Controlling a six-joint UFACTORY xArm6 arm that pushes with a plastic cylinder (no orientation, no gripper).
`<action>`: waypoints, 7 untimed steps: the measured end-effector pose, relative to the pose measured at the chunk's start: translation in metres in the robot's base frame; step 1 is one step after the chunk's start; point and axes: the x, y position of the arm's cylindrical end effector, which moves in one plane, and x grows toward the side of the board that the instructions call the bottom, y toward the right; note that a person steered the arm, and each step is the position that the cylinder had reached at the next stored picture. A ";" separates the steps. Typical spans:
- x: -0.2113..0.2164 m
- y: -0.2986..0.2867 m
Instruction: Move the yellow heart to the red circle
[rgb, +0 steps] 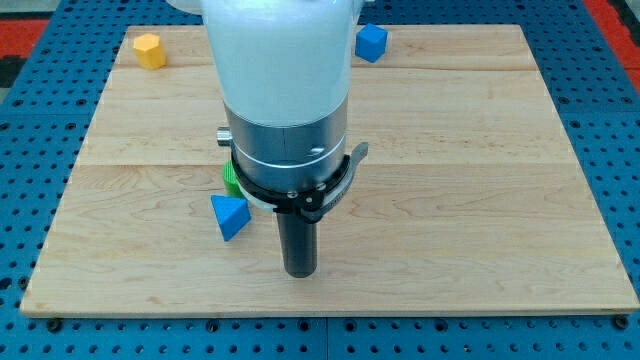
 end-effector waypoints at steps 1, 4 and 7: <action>0.001 0.000; -0.154 -0.009; -0.371 -0.038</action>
